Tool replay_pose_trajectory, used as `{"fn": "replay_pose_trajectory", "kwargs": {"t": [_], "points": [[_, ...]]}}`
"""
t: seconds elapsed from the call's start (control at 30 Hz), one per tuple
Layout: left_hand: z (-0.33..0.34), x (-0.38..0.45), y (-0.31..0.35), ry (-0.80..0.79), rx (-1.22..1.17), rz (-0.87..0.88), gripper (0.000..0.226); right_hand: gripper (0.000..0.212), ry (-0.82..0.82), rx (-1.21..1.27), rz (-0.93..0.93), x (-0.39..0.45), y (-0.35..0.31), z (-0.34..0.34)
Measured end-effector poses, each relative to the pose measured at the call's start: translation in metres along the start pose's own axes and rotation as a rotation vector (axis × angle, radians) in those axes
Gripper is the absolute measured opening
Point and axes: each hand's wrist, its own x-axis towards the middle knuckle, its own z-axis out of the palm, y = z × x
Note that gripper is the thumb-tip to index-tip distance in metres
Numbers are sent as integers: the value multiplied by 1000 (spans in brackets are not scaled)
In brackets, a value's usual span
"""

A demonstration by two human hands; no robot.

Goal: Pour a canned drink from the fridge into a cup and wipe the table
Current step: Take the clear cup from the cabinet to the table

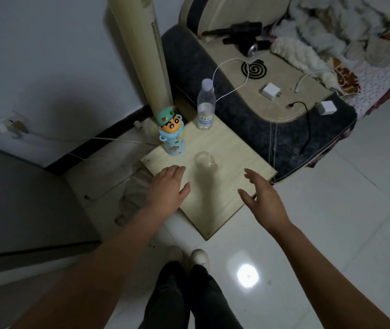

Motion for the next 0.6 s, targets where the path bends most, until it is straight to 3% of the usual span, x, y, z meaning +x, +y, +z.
{"fn": "replay_pose_trajectory", "kwargs": {"t": [0.6], "points": [[164,95,-57,-238,-11,85,61,80,22,408,268,118,88,128]]}}
